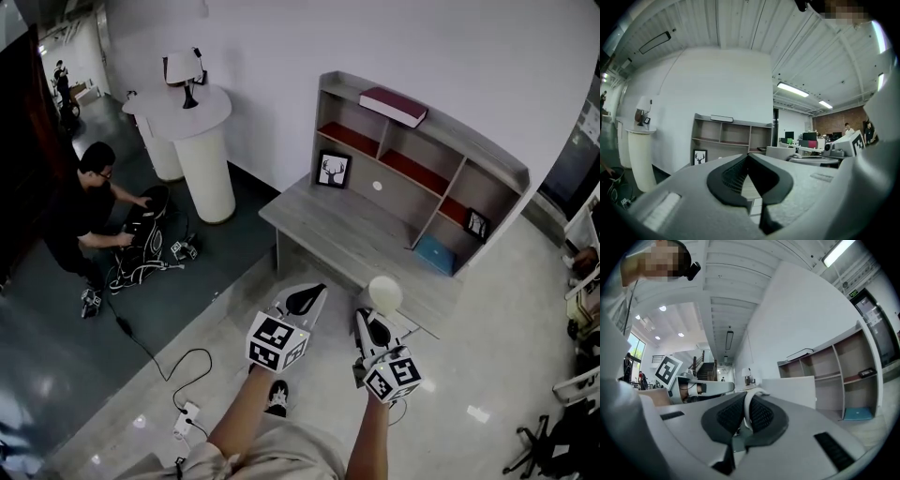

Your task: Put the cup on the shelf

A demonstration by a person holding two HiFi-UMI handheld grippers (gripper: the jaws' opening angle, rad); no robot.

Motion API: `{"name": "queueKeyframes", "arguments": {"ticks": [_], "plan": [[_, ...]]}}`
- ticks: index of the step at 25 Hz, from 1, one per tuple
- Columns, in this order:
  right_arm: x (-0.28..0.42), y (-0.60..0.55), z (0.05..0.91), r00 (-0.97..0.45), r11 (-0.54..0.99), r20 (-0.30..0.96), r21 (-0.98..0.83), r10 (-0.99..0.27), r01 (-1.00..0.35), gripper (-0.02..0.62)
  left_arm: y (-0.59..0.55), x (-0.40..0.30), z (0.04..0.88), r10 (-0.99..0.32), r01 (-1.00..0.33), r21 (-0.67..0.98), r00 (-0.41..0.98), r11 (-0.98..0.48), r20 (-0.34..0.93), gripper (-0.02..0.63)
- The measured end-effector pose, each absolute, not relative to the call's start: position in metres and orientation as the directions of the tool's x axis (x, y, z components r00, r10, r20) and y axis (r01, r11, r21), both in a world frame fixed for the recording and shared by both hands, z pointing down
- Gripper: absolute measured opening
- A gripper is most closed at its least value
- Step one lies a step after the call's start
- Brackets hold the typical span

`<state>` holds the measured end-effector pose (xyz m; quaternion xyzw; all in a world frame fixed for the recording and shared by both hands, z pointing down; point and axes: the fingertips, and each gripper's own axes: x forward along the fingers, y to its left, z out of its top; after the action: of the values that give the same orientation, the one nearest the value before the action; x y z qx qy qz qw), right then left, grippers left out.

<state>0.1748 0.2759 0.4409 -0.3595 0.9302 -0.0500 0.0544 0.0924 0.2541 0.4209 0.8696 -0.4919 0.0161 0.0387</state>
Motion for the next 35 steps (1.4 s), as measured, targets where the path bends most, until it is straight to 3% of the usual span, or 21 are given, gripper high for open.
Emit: {"name": "queueKeyframes", "arguments": {"ticks": [14, 35], "plan": [[0.073, 0.187, 0.442, -0.742, 0.743, -0.074, -0.143, -0.666, -0.653, 0.017, 0.174, 0.013, 0.424, -0.817, -0.819, 0.017, 0.574, -0.574, 0.060, 0.009], [0.042, 0.046, 0.442, -0.752, 0.750, -0.056, -0.153, -0.657, -0.644, 0.017, 0.040, -0.028, 0.435, -0.864, -0.868, 0.044, 0.497, -0.495, 0.083, 0.009]]}}
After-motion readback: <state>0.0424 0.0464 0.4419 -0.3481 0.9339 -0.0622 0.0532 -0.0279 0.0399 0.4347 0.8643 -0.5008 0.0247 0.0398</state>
